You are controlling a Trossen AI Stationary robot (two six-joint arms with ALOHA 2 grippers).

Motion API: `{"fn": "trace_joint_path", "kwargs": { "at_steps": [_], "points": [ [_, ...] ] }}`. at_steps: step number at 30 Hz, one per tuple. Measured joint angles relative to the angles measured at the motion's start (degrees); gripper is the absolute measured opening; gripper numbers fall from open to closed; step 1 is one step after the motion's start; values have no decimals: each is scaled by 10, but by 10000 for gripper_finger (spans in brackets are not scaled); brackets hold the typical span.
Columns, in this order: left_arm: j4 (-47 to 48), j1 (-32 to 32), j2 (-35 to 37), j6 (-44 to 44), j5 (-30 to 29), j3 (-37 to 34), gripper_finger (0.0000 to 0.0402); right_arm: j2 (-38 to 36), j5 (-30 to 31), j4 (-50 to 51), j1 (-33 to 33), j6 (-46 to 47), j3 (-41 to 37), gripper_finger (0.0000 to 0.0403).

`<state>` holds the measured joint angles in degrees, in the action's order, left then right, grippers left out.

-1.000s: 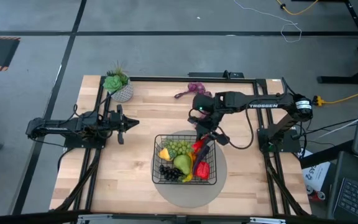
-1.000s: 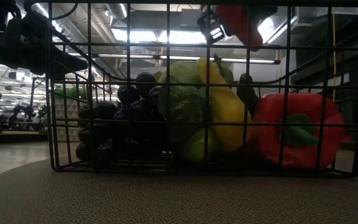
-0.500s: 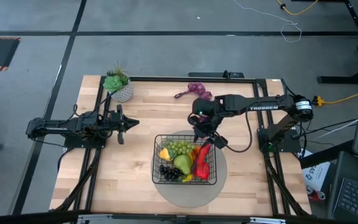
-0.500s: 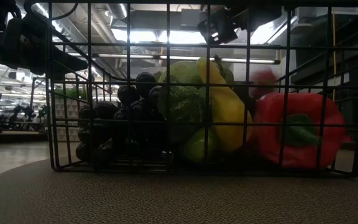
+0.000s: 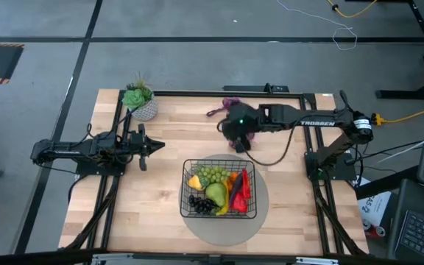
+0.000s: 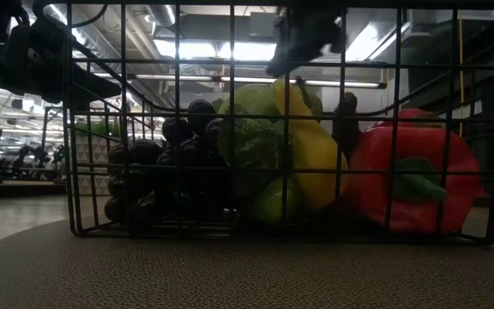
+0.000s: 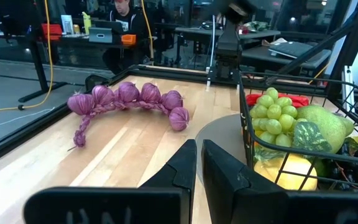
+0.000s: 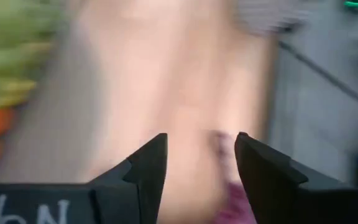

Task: Build produce basket
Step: Put the purple garlic into the wire basket

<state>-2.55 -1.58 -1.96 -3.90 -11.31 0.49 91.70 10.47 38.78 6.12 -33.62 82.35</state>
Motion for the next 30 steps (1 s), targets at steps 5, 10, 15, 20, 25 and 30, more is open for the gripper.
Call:
{"fn": "trace_joint_path", "kwargs": {
  "at_steps": [5, 10, 15, 20, 25, 30],
  "points": [
    [0, 0, 0, 0, 0, 0, 19, 0, 131, -58, 45, 3, 7, 181],
    [0, 0, 0, 0, -1, 0, 19, 7, 101, -70, 123, 81, 7, 181],
    [0, 0, 0, 0, -1, 0, 19, 28, -12, -75, 201, 154, 7, 181],
    [0, 0, 0, 0, -1, 0, 19, 79, -90, -123, 238, 186, 7, 181],
    [0, 0, 0, 0, -1, 0, 19, 153, -90, -161, 241, 182, 7, 181],
    [0, 0, 0, 0, -1, 0, 19, 225, -90, -198, 224, 146, 7, 181]
  ]
}}
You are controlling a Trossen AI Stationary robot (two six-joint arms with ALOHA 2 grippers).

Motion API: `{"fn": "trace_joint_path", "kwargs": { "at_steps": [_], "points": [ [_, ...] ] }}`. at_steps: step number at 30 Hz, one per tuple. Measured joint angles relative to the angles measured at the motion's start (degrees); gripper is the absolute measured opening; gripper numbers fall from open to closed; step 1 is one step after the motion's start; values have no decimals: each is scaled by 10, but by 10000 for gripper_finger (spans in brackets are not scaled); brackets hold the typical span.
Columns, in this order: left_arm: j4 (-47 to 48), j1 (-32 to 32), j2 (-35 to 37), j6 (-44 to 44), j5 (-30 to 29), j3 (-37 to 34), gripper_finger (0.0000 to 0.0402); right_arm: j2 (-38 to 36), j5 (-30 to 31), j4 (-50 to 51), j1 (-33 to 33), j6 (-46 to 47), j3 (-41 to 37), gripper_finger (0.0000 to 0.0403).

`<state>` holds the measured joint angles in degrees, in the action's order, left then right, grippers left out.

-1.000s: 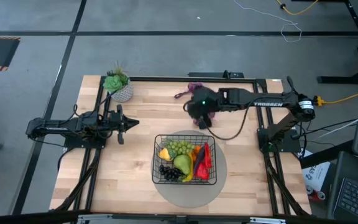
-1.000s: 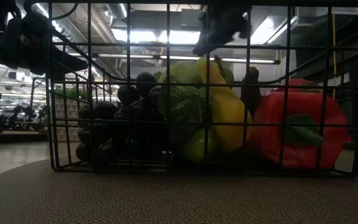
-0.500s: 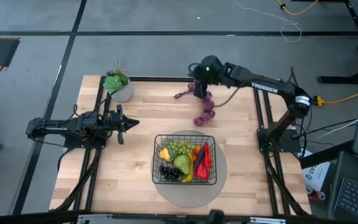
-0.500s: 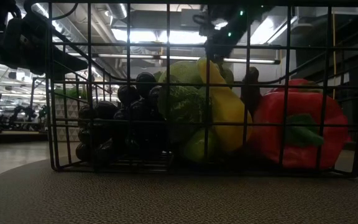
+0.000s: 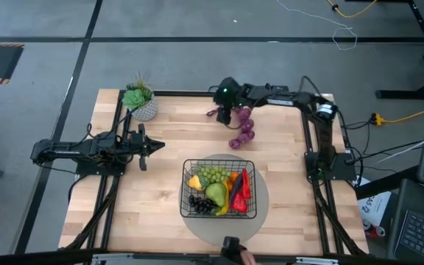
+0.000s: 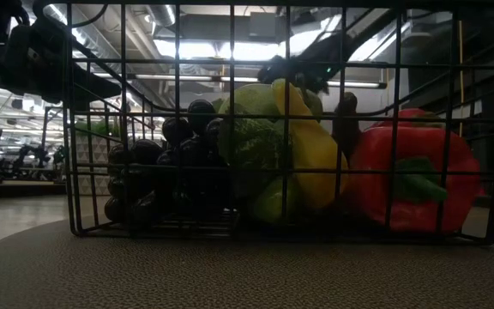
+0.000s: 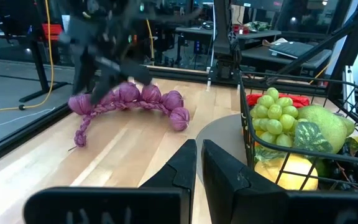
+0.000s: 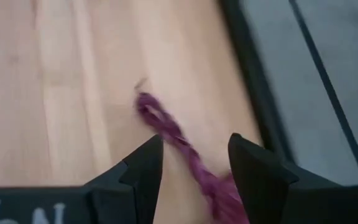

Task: Build produce basket
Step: Put the purple garlic into the wire basket

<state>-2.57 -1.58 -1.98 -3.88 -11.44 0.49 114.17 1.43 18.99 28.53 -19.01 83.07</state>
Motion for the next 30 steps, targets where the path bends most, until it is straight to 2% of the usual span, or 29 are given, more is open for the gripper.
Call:
{"fn": "trace_joint_path", "kwargs": {
  "at_steps": [7, 13, 17, 21, 30],
  "points": [
    [0, 0, 0, 0, 0, 0, 19, 49, 2, -23, -32, -68, 0, 181],
    [0, 0, 0, 0, 0, 0, 19, 73, 4, -27, -31, -69, 30, 181],
    [0, 0, 0, 0, 0, 0, 19, 97, -5, 22, -21, -69, 82, 181],
    [0, 0, 0, 0, 0, 0, 19, 125, -43, 92, -9, -70, 130, 181],
    [0, 0, 0, 0, 0, 0, 19, 168, -64, 127, 7, -69, 152, 182]
  ]
}}
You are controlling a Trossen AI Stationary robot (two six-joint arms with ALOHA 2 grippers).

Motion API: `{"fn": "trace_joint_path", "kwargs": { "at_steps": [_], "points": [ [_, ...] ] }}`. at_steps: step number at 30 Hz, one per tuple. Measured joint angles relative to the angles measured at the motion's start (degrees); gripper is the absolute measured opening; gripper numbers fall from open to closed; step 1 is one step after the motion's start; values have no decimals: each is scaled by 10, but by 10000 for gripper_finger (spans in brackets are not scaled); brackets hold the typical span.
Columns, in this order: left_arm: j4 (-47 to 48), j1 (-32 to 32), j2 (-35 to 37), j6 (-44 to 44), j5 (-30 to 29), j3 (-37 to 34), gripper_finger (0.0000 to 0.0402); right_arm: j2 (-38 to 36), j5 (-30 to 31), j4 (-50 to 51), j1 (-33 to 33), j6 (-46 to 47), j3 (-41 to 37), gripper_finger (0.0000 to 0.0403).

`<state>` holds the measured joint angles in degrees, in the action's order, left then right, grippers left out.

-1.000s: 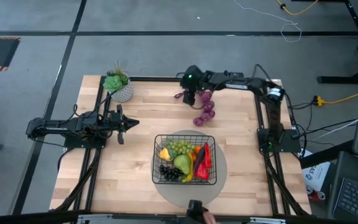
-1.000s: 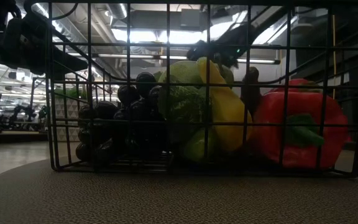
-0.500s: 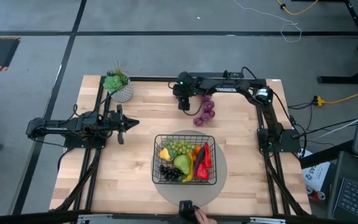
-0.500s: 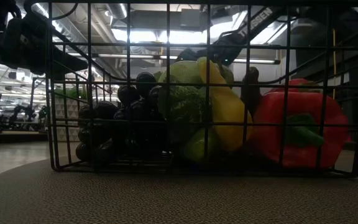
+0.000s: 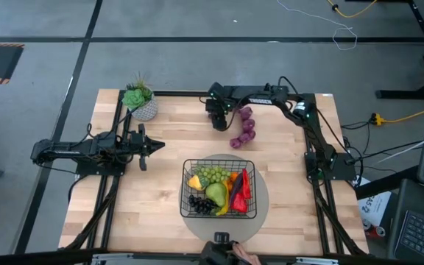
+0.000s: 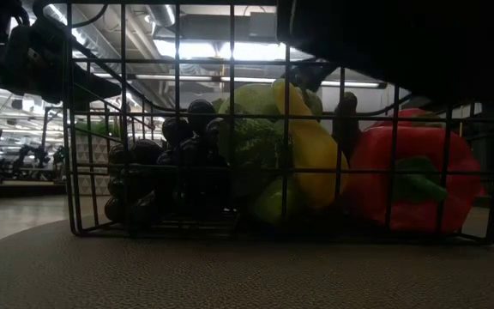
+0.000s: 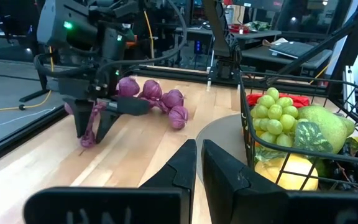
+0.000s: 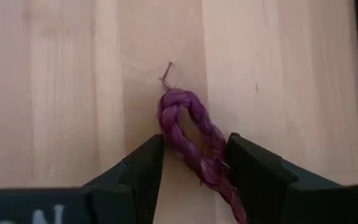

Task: Build produce basket
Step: Put the purple garlic into the wire basket

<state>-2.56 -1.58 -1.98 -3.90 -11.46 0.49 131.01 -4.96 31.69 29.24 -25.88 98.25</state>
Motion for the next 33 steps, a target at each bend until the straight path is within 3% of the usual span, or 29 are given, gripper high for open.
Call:
{"fn": "trace_joint_path", "kwargs": {
  "at_steps": [7, 16, 27, 33],
  "points": [
    [0, 0, 0, 0, 0, 0, 19, 1, -8, 23, 0, 8, 4, 172],
    [0, 0, 0, 0, 0, 0, 19, 0, 3, 31, -6, 30, 3, 76],
    [0, 0, 0, 0, 0, 0, 19, -4, 6, 57, -5, -17, 18, 57],
    [0, 0, 0, 0, 0, 0, 19, -5, 6, 83, -11, -17, 75, 11]
  ]
}}
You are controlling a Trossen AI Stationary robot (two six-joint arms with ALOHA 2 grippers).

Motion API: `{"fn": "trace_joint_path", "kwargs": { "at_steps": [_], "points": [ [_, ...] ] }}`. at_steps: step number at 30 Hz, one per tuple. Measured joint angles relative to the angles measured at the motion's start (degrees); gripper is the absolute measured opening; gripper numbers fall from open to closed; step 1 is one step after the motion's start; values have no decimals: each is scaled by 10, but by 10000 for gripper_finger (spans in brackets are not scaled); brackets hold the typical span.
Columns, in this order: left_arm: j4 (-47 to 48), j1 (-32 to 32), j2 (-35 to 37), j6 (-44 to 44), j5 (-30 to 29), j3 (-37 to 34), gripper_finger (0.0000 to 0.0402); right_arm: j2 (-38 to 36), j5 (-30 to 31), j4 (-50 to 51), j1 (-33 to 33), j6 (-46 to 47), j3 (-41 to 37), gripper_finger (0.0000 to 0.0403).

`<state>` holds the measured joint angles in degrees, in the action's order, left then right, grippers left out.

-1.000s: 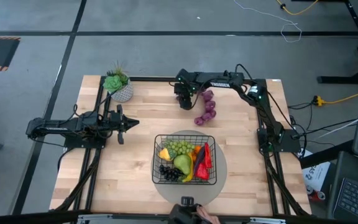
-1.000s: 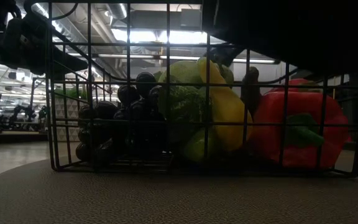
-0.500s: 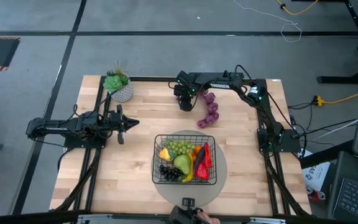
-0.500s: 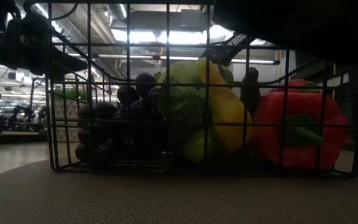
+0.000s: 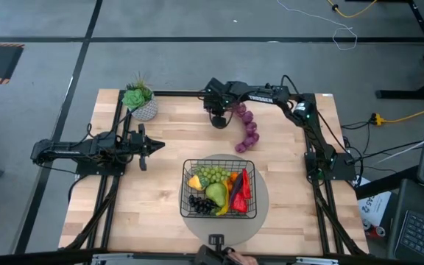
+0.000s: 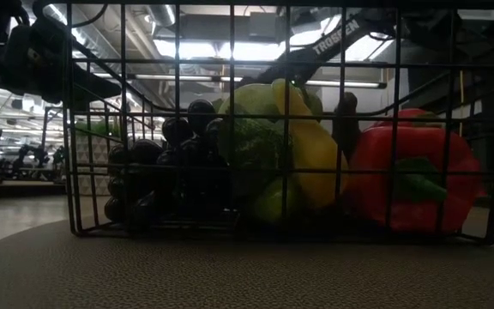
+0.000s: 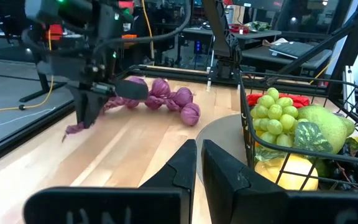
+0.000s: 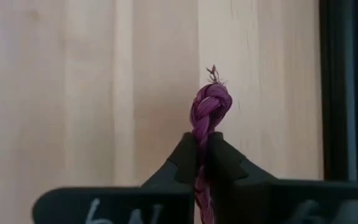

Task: Build produce basket
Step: Put the purple garlic into the wire basket

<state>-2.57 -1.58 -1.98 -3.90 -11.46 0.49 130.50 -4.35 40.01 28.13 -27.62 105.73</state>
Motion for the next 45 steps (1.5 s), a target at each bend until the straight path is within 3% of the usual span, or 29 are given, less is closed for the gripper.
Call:
{"fn": "trace_joint_path", "kwargs": {
  "at_steps": [10, 20, 23, 36, 39, 45],
  "points": [
    [0, 0, 0, 0, 0, 0, 19, 0, -29, 38, -30, -14, 98, 3],
    [0, 0, 0, 0, 0, 0, 19, -6, -43, 163, -79, -79, 295, 1],
    [0, 0, 0, 0, 0, 0, 19, -53, -40, 144, -91, -90, 265, 1],
    [0, 0, 0, 0, 0, 0, 19, -229, -35, 167, -127, -68, 265, 0],
    [0, 0, 0, 0, 0, 0, 19, -262, -75, 178, -137, -41, 265, 0],
    [0, 0, 0, 0, 0, 0, 19, -307, -256, 186, -166, 39, 265, 0]
  ]
}}
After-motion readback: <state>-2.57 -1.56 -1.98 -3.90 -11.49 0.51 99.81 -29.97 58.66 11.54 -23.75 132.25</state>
